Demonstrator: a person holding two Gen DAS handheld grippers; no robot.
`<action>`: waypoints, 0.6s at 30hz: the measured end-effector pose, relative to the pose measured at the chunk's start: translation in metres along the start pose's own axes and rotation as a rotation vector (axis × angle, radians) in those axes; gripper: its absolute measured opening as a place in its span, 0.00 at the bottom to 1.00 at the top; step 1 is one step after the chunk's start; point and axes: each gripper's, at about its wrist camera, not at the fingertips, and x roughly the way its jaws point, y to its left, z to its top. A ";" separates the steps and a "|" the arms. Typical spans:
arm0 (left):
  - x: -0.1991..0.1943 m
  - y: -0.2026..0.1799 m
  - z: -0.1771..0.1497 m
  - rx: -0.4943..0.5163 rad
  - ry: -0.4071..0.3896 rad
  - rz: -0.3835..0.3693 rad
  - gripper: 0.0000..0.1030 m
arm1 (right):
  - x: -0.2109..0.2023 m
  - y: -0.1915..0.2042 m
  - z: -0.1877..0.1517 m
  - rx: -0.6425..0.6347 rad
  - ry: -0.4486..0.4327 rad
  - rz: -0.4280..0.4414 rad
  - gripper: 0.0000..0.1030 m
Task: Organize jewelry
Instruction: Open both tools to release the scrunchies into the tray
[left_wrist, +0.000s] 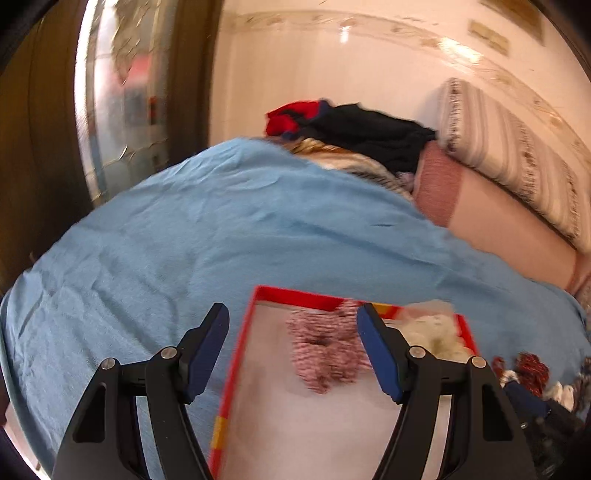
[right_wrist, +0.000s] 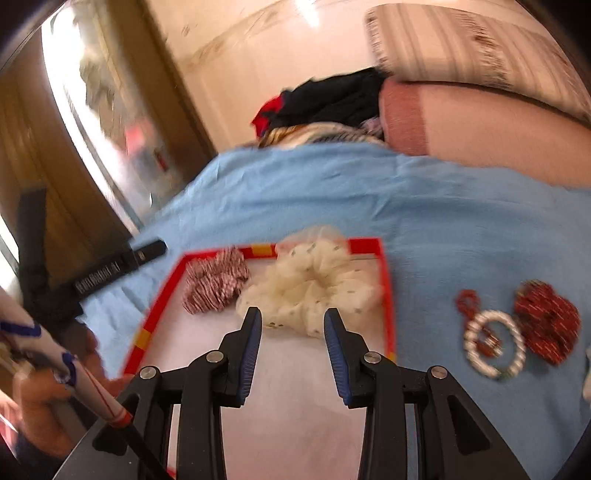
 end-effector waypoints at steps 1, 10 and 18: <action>-0.008 -0.006 0.000 0.006 -0.019 -0.017 0.69 | -0.010 -0.001 0.001 0.006 -0.009 0.000 0.37; -0.044 -0.070 -0.016 0.058 -0.030 -0.145 0.69 | -0.113 -0.060 -0.011 0.092 -0.114 -0.100 0.47; -0.071 -0.140 -0.062 0.150 -0.004 -0.227 0.73 | -0.186 -0.122 -0.039 0.181 -0.187 -0.188 0.50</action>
